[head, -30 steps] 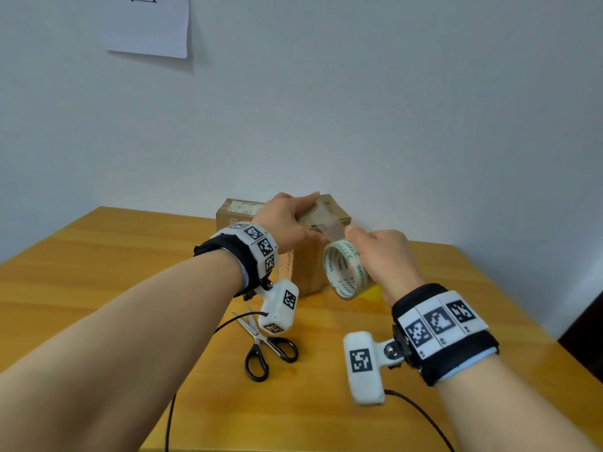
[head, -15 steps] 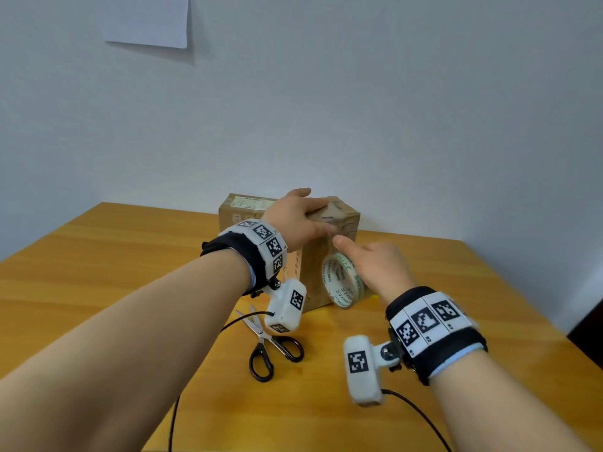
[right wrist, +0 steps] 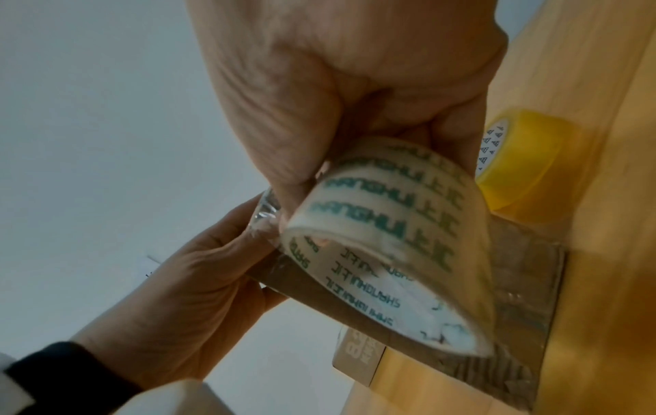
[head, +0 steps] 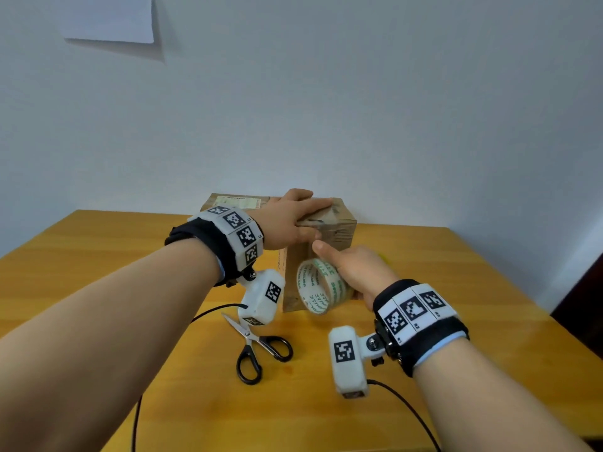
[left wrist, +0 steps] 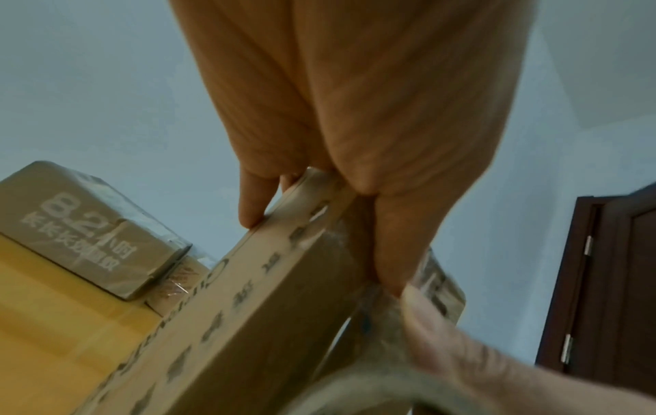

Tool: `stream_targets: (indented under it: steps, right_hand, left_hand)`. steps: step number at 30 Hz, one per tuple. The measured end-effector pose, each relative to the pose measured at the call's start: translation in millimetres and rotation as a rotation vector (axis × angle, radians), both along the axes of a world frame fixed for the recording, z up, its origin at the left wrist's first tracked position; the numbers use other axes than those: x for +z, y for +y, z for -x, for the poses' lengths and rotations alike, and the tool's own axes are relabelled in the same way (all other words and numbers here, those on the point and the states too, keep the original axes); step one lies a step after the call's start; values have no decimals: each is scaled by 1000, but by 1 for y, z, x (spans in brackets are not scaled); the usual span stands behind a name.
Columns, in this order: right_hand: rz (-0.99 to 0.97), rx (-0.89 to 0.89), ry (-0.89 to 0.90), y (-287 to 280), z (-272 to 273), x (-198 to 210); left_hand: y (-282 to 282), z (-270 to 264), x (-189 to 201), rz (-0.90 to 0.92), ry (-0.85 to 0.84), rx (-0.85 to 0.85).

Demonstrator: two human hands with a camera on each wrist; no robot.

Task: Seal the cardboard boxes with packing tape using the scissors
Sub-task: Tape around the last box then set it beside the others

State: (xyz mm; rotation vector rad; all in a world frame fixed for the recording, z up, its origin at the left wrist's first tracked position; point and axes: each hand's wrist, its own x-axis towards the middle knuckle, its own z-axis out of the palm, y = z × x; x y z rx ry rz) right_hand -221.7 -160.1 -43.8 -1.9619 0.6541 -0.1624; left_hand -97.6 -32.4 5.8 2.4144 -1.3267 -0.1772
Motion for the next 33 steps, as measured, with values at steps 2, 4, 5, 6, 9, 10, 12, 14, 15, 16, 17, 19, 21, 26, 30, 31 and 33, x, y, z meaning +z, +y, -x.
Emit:
stream_targets:
  steps: [2,4,5,6,9,10,12,14,15,16,17,19,21,26,30,31,33]
  right_hand:
    - [-41,13,11,0,3,1]
    - [-56,12,9,-1,6,1]
    - [-63,5,3,-1,6,0]
    - [-72,-3,0,0,7,0]
    - [-101,-16,8,3,4,-1]
    - [-104,-15,10,4,2,-2]
    - [-92,-14,7,4,0,-3]
    - [-78,-18,3,4,-1,-4]
    - [-76,-22,2,3,-1,-4]
    - [-77,-28,2,3,-1,-4]
    - [-80,-32,2,3,0,-5]
    - [-88,-40,2,2,1,-6]
    - [-84,-40,-6,2,2,-6]
    - [-1,5,-35,8,-3,-6]
    - [65,39,-57,12,-4,-9]
    - [83,43,-61,13,-4,-10]
    - [117,56,-60,16,-5,-10]
  left_hand:
    - [3,3,4,-21,53,-46]
    - [5,4,7,-87,33,-71]
    - [6,3,8,-109,29,-65]
    - [6,4,9,-99,52,-64]
    - [7,10,13,52,241,-57]
    - [7,12,13,100,293,-50]
    - [5,15,10,161,316,-36]
    - [2,17,10,223,330,-10]
    - [0,18,11,243,341,0]
    - [-3,21,12,258,336,1]
    - [-5,23,14,253,318,5]
    - [-9,24,15,225,252,17]
    - [-9,24,16,205,239,26]
    - [1,11,7,327,353,99]
    - [8,5,-10,390,408,294]
    - [10,4,-14,390,478,332]
    - [13,4,-20,345,573,347]
